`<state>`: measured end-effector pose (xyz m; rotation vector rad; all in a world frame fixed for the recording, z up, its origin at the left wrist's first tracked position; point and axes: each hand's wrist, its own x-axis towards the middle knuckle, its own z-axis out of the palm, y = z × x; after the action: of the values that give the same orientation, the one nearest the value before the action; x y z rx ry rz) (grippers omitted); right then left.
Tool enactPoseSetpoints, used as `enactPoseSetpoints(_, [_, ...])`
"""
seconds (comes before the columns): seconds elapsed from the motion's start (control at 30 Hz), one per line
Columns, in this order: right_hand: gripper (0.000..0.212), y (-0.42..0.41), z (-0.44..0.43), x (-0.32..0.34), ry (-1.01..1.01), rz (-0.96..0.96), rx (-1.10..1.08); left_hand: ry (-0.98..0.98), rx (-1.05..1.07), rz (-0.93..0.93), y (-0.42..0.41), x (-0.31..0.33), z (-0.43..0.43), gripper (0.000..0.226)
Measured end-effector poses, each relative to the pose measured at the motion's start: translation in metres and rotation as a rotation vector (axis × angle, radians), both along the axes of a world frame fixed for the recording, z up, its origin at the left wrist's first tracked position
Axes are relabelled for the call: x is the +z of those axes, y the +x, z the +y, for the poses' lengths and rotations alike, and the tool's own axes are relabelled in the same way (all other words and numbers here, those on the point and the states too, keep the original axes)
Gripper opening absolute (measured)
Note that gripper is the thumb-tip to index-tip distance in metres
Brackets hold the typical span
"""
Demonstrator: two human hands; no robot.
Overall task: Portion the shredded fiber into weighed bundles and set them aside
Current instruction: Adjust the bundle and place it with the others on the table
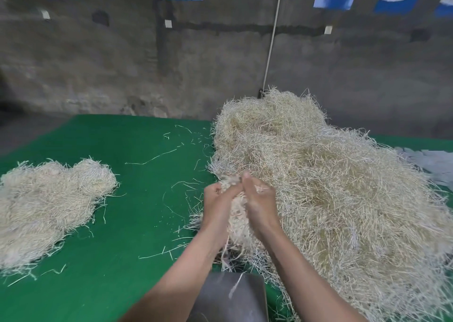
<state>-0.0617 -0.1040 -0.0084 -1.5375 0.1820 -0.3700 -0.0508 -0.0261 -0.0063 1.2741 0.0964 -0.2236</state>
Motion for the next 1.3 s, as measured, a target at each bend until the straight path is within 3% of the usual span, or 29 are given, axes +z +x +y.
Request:
enactPoseSetpoints(0.07, [0.014,0.005,-0.015,-0.003,0.185,0.056,-0.169,-0.258,-0.003,0.059,-0.002,-0.007,0.004,0.069])
enactPoseSetpoints(0.13, [0.017,0.010,-0.017,0.000,0.279,0.043,-0.241,-0.180,-0.032,0.096,-0.007,-0.016,0.002,0.067])
enactPoseSetpoints(0.17, [0.021,0.010,-0.014,0.002,0.235,0.021,-0.227,-0.148,-0.065,0.139,-0.010,-0.020,-0.003,0.062])
enactPoseSetpoints(0.3, [0.013,-0.015,0.004,-0.029,-0.450,-0.143,-0.159,-0.267,0.114,0.296,0.004,-0.011,-0.003,0.023])
enactPoseSetpoints(0.37, [0.009,-0.030,0.017,-0.043,-0.627,-0.287,-0.070,-0.295,0.276,0.323,0.015,-0.007,0.004,0.019])
enactPoseSetpoints(0.43, [0.029,-0.022,0.018,-0.037,-0.692,-0.310,-0.073,-0.220,0.243,0.260,0.008,-0.009,0.001,0.020])
enactPoseSetpoints(0.5, [0.039,-0.004,0.000,-0.019,-0.559,-0.162,-0.200,-0.072,0.109,0.189,-0.008,-0.008,-0.010,0.021])
enactPoseSetpoints(0.57, [0.036,0.003,-0.012,-0.013,-0.370,-0.113,-0.251,-0.001,0.088,0.215,-0.010,-0.005,-0.017,0.034])
enactPoseSetpoints(0.63, [0.037,-0.006,0.004,-0.018,-0.454,-0.204,-0.278,-0.119,0.079,0.205,-0.001,0.001,-0.011,0.022])
enactPoseSetpoints(0.7, [0.041,-0.017,0.025,-0.026,-0.580,-0.323,-0.216,-0.238,0.139,0.284,0.007,-0.003,-0.008,0.040])
enactPoseSetpoints(0.77, [0.040,-0.012,0.020,-0.023,-0.536,-0.270,-0.235,-0.133,0.094,0.292,0.001,-0.005,-0.008,0.032])
enactPoseSetpoints(0.83, [0.020,0.000,0.000,-0.020,-0.449,-0.187,-0.272,0.095,0.032,0.205,-0.008,-0.005,-0.008,0.030])
enactPoseSetpoints(0.87, [0.011,0.001,-0.009,-0.017,-0.446,-0.142,-0.247,0.188,-0.009,0.162,-0.009,-0.002,-0.006,0.033])
enactPoseSetpoints(0.93, [0.041,0.001,-0.016,-0.014,-0.379,-0.134,-0.066,0.290,-0.040,0.037,-0.003,-0.001,-0.003,0.022])
enactPoseSetpoints(1.0, [0.043,-0.004,-0.006,-0.008,-0.206,-0.054,0.200,0.343,-0.058,-0.050,0.006,0.003,-0.002,0.011])
enactPoseSetpoints(1.03, [0.033,-0.005,-0.001,-0.006,-0.181,-0.017,0.261,0.333,-0.037,-0.055,0.011,0.003,-0.001,0.015])
enactPoseSetpoints(1.1, [0.019,-0.001,-0.001,-0.008,-0.166,0.025,0.145,0.152,-0.038,-0.008,0.012,0.005,0.003,0.018])
enactPoseSetpoints(1.17, [0.038,0.005,-0.008,-0.008,-0.073,0.030,-0.019,-0.186,-0.127,0.124,0.008,0.004,0.009,0.032])
enactPoseSetpoints(1.23, [0.047,0.012,-0.017,-0.009,-0.065,0.002,-0.140,-0.237,-0.175,0.227,0.002,-0.008,0.011,0.049])
enactPoseSetpoints(1.3, [0.021,0.009,-0.019,-0.005,-0.163,-0.068,-0.180,-0.226,-0.171,0.257,-0.007,-0.014,0.006,0.051])
